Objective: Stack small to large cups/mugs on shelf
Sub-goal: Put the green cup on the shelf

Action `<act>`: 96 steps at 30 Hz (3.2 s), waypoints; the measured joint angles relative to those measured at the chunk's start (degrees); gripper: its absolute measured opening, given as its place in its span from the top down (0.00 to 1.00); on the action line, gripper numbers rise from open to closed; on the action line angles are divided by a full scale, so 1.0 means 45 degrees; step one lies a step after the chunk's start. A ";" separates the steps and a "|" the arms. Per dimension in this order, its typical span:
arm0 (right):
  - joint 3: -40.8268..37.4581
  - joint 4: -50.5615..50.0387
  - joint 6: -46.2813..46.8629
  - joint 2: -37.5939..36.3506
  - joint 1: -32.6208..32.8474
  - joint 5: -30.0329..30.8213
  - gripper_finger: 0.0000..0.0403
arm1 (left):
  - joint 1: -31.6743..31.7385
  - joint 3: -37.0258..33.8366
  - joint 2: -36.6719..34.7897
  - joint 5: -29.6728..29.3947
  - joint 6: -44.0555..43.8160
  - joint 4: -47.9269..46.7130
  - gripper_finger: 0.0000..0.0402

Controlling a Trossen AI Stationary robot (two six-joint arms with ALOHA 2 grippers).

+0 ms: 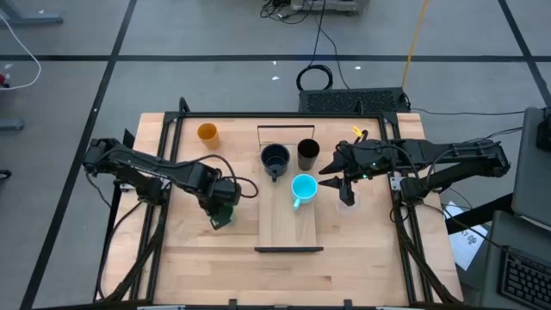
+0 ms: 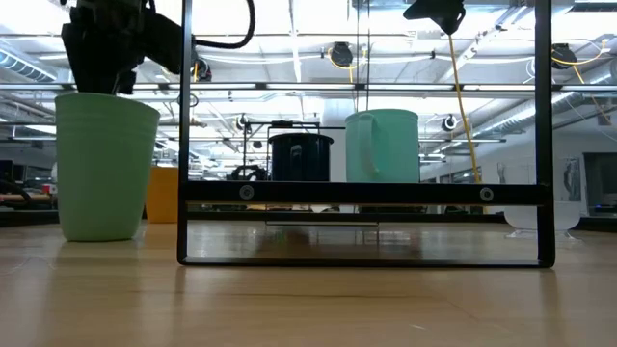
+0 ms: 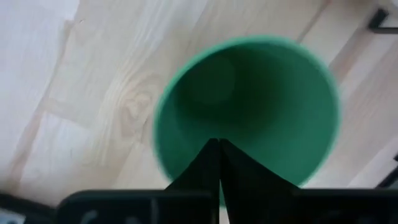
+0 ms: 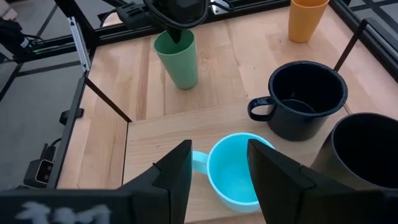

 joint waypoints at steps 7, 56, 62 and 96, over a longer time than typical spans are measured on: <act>0.0000 0.0005 -0.0038 0.0000 0.0000 0.0000 0.64 | 0.0024 0.0000 -0.0001 0.0290 0.0100 -0.0019 1.00; 0.0000 0.0515 -0.0005 0.0001 -0.0015 -0.0369 0.64 | 0.0804 0.0088 -0.1001 -0.0497 -0.0449 -0.0648 0.53; 0.0000 0.0520 -0.0005 0.0003 -0.0015 -0.0365 0.64 | 0.0826 -0.0514 -0.0996 -0.0195 -0.0569 0.0228 0.67; 0.0005 0.0617 -0.0254 0.0000 -0.0015 -0.0309 0.64 | 0.1511 0.5138 -0.1846 -0.1081 0.0240 -0.1694 1.00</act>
